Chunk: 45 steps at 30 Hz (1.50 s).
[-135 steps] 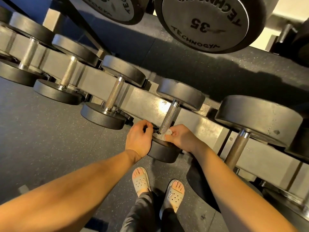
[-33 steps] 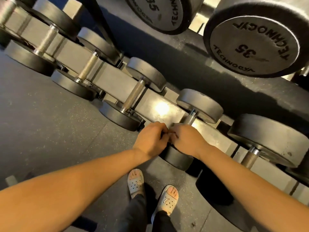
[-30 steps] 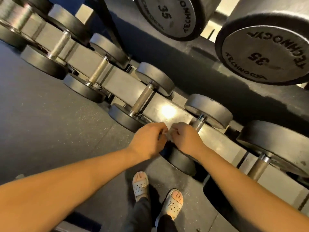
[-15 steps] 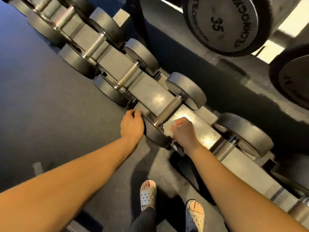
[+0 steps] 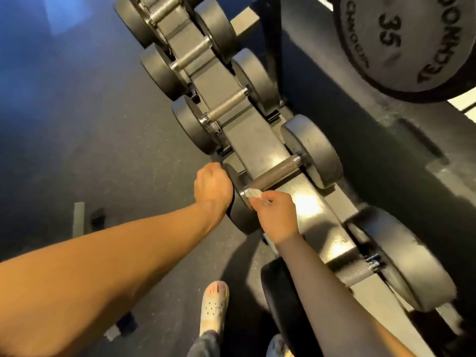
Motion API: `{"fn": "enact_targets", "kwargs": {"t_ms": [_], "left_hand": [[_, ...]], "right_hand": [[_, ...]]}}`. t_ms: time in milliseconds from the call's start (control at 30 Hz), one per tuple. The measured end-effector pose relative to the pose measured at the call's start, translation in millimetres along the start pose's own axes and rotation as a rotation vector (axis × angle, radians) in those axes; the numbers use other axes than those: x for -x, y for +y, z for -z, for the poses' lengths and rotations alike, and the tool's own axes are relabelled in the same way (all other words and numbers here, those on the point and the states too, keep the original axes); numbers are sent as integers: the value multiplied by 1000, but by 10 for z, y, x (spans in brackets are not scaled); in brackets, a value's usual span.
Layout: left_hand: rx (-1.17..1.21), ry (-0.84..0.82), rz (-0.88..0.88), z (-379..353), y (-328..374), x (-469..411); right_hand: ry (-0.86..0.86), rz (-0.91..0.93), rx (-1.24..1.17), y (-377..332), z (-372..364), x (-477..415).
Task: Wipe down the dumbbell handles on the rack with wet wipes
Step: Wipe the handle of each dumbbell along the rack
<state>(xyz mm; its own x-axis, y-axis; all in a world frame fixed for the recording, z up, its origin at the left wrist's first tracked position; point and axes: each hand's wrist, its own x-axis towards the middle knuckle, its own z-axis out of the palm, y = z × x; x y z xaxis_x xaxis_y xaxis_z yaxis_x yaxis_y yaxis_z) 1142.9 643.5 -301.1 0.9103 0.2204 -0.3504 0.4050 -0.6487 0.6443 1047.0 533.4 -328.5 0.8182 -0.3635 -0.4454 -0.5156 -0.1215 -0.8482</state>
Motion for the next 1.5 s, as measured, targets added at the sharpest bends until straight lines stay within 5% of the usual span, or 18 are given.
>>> {"fn": "enact_targets", "kwargs": {"t_ms": [100,300,533,800,1133,1200,1333,1500], "left_hand": [[24,17,8,1,1,17],[62,24,43,-11,9,50],[94,46,26,-8,29,76],[121,40,27,8,28,95],[126,48,32,36,72,114],[131,42,38,35,69,115],[118,44,36,46,84,125],[102,45,43,61,105,141]], "right_hand": [[57,2,42,-42,-45,-94],[106,-387,-230,-113,-136,-200],[132,-373,-128,-293,-232,-223],[-158,-267,-169,-43,88,-210],[-36,-604,-568,-408,-15,-198],[-67,-526,-527,-412,31,-23],[-193,-217,34,-386,60,147],[-206,612,764,-474,113,-82]]}}
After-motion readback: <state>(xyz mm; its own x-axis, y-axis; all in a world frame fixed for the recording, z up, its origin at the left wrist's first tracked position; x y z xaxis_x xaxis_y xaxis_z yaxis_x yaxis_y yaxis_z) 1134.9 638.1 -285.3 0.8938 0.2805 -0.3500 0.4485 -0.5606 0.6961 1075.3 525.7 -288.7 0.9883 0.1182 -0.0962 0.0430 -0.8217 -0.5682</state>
